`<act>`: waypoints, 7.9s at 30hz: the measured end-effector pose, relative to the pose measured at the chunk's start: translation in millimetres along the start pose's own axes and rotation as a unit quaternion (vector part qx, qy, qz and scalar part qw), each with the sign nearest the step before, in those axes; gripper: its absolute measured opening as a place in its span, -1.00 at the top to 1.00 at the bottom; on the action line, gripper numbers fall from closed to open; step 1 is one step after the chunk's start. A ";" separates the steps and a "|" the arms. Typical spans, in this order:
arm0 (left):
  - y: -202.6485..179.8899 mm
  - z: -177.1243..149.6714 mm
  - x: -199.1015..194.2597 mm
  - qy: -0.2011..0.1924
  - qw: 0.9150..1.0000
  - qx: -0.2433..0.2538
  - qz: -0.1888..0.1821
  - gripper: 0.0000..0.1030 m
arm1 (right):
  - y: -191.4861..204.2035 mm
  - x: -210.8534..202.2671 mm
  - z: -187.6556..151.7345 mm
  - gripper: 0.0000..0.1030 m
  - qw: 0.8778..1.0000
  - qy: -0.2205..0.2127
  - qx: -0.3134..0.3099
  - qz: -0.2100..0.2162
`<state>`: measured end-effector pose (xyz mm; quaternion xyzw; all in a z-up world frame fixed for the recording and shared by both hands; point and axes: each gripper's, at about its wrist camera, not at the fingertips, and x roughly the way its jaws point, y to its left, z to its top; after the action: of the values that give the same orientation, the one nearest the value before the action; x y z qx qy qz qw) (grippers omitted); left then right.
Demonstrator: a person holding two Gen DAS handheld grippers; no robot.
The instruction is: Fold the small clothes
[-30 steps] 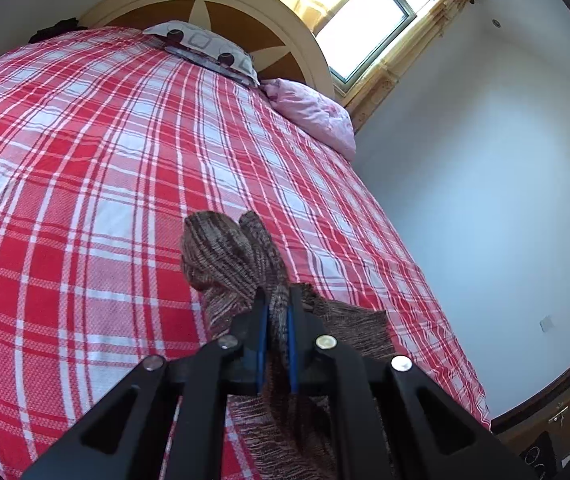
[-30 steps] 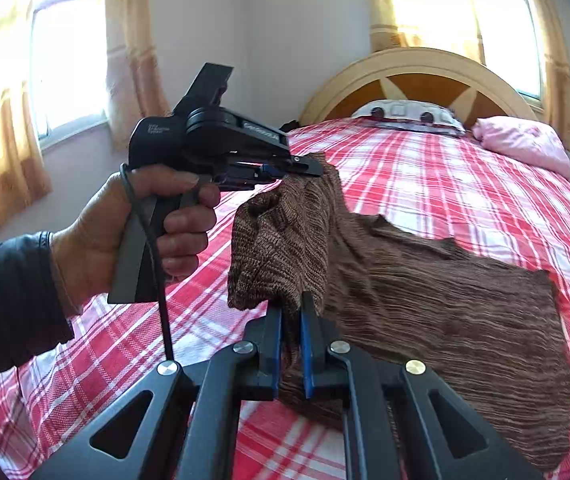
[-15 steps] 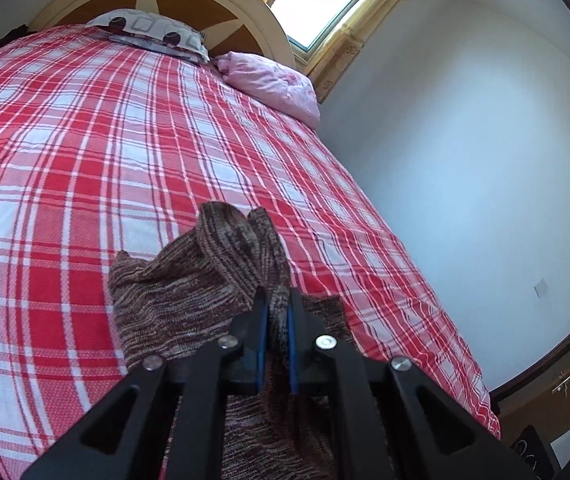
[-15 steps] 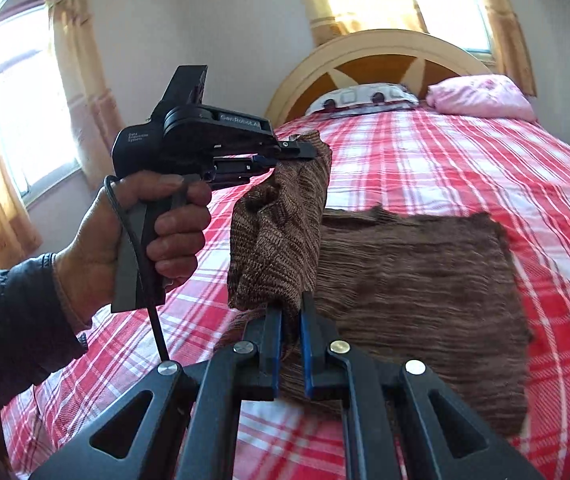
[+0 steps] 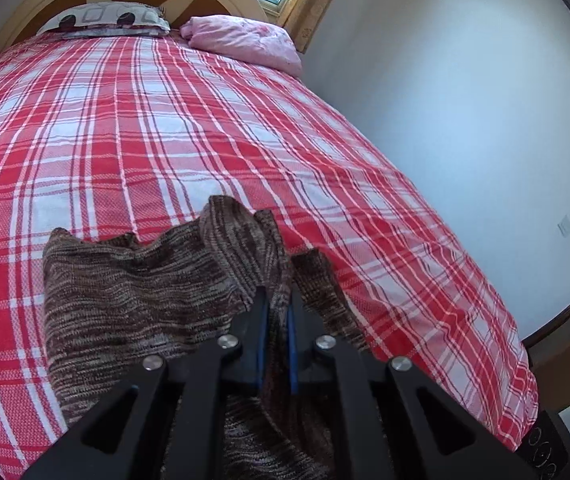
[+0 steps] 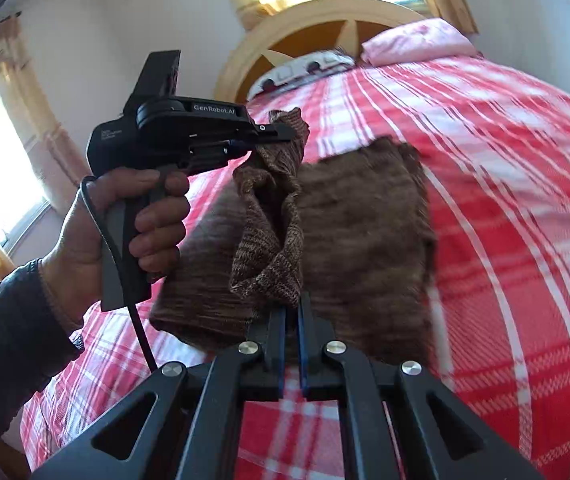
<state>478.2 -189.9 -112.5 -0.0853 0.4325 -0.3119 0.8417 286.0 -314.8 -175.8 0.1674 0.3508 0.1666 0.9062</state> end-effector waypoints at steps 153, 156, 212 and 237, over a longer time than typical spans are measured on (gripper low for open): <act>29.1 -114.4 -36.8 0.015 0.985 0.041 0.165 -1.00 | -106.7 70.9 118.8 -0.23 0.994 0.069 0.086 -0.001; 29.5 -112.8 -33.3 0.018 0.986 0.041 0.160 -1.00 | -114.0 96.0 123.0 -0.23 0.992 0.080 0.100 0.005; 14.6 -204.8 -220.7 -0.101 0.988 0.009 0.115 0.47 | 81.1 100.0 92.2 0.53 0.974 0.085 0.052 0.204; 54.3 -273.1 -315.0 -0.141 0.976 -0.062 0.151 0.47 | 220.3 124.6 37.3 0.53 0.954 0.143 0.004 0.263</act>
<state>153.4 76.0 -89.3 -0.1141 0.3353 -0.1391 0.9247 358.2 -73.8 -129.5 0.2318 0.4213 0.4198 0.7698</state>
